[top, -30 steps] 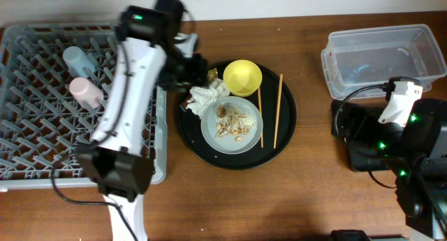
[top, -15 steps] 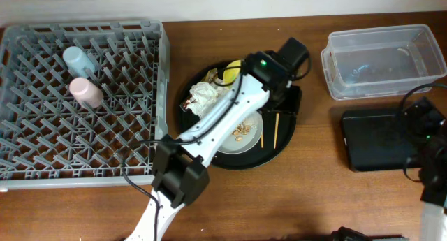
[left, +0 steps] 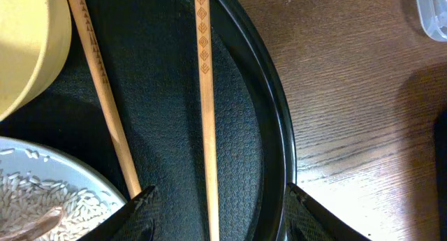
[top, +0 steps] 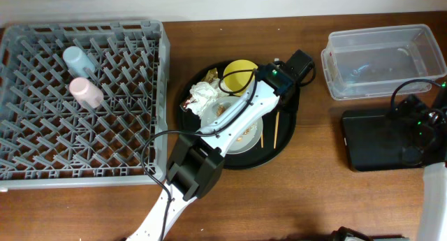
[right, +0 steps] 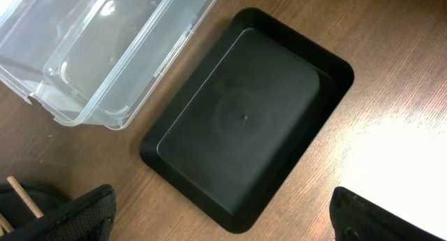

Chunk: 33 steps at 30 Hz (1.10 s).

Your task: Sort waste into correct bins and load items into the dishwasher rack

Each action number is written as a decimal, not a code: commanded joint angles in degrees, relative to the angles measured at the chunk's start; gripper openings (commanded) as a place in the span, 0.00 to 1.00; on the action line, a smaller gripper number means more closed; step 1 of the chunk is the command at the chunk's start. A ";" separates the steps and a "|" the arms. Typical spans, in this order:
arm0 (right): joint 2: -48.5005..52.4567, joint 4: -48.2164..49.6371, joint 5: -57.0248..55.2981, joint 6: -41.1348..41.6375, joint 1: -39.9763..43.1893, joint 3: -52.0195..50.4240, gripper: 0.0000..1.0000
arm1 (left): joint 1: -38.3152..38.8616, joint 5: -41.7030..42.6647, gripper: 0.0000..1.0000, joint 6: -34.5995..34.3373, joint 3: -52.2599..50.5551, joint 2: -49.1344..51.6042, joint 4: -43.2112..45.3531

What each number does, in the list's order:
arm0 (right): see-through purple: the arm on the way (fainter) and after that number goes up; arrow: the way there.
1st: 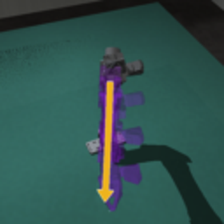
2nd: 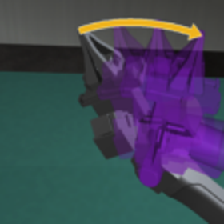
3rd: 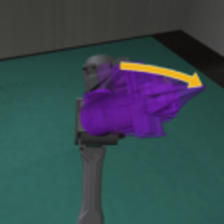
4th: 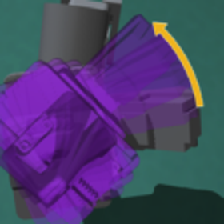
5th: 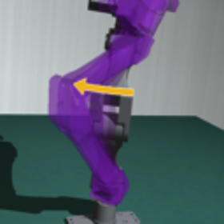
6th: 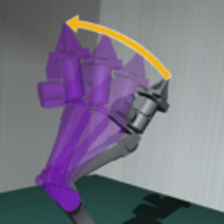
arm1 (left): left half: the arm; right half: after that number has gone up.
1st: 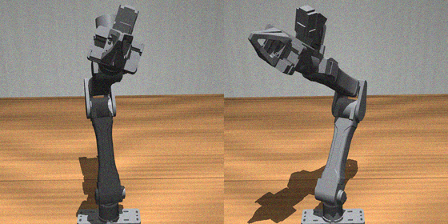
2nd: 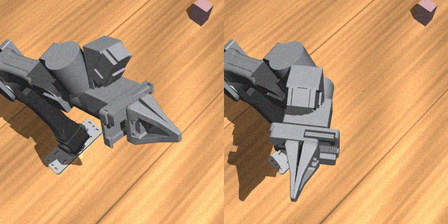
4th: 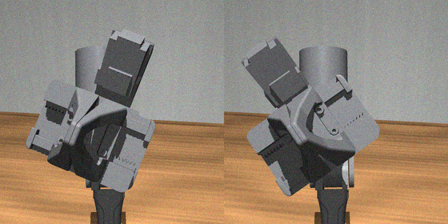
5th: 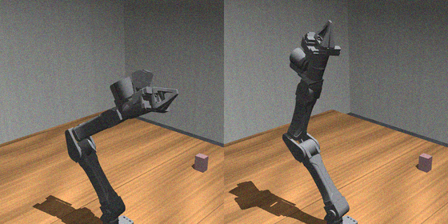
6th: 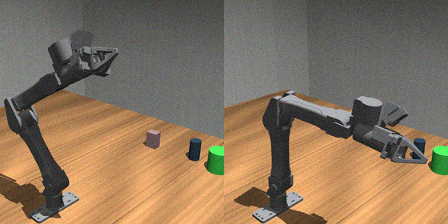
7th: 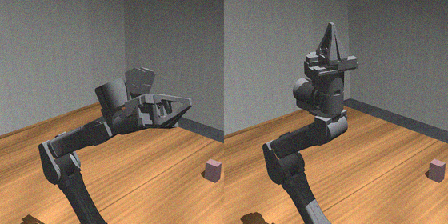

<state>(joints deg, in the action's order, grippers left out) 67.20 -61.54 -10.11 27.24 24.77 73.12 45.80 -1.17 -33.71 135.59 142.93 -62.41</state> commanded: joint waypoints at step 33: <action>28.00 -1.49 -0.90 0.68 0.37 0.83 0.98 | 0.33 -5.11 0.01 -0.59 0.09 7.17 6.71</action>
<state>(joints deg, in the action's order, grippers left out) 94.54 -62.96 -10.07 27.27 24.77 73.19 45.84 -6.11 -34.30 135.55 148.51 -55.44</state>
